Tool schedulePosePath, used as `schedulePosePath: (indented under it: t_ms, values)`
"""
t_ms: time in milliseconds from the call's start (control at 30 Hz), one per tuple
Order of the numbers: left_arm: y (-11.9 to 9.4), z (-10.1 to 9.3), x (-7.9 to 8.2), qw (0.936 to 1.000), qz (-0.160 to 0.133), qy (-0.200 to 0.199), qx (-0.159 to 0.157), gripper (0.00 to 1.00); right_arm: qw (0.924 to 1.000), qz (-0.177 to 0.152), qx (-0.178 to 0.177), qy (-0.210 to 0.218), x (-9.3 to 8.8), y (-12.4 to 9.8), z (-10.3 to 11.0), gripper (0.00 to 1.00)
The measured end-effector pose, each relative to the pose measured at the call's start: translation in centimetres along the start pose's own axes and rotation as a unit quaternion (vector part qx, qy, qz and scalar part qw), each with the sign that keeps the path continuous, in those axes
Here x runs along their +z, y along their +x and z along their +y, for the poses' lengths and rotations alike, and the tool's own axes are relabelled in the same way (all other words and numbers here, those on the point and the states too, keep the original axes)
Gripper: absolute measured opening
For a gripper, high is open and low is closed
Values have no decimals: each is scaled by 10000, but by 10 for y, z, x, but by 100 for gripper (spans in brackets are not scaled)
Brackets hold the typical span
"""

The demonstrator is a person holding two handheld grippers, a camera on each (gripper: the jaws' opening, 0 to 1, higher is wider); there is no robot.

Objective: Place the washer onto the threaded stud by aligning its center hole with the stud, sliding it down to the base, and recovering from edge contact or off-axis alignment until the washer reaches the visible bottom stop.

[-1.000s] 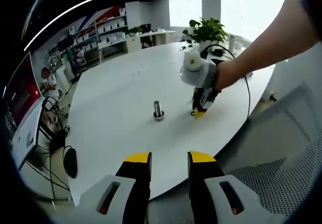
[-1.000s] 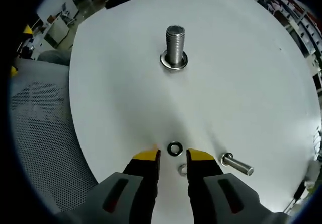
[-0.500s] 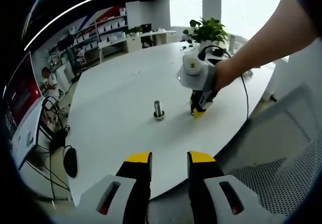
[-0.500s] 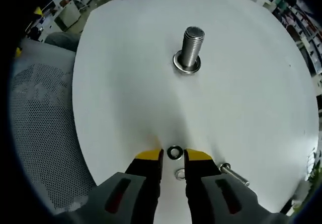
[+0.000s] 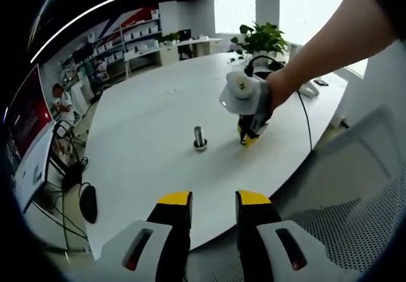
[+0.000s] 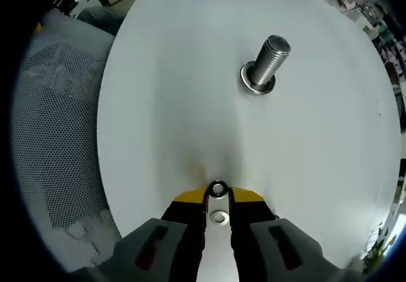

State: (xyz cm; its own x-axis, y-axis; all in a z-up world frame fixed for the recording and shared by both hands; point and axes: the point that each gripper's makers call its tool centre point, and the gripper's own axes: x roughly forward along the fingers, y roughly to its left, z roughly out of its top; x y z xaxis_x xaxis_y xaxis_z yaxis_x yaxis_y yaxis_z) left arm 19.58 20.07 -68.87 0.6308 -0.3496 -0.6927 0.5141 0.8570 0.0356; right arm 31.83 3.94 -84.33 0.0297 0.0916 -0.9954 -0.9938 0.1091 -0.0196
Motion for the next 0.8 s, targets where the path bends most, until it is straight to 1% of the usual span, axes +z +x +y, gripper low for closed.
schedulePosePath:
  t_ms: [167, 267, 367, 500, 667, 800]
  values:
    - [1, -1, 0, 10000, 16, 8, -15, 25, 9994, 310, -48, 125, 0, 0, 0, 15]
    - [0, 0, 0, 10000, 11, 2, -6, 25, 9989, 415, -133, 186, 0, 1, 0, 15]
    - [0, 0, 0, 10000, 10, 2, -3, 25, 9986, 347, -151, 357, -1, -1, 0, 15]
    - [0, 0, 0, 10000, 4, 6, -1, 25, 9979, 124, -118, 625, -2, -1, -2, 15]
    - [0, 0, 0, 10000, 4, 8, -1, 25, 9964, 76, -178, 823, -1, -1, -1, 15]
    - [0, 0, 0, 10000, 8, 9, 0, 25, 9934, -188, -101, 1129, 0, -2, -2, 16]
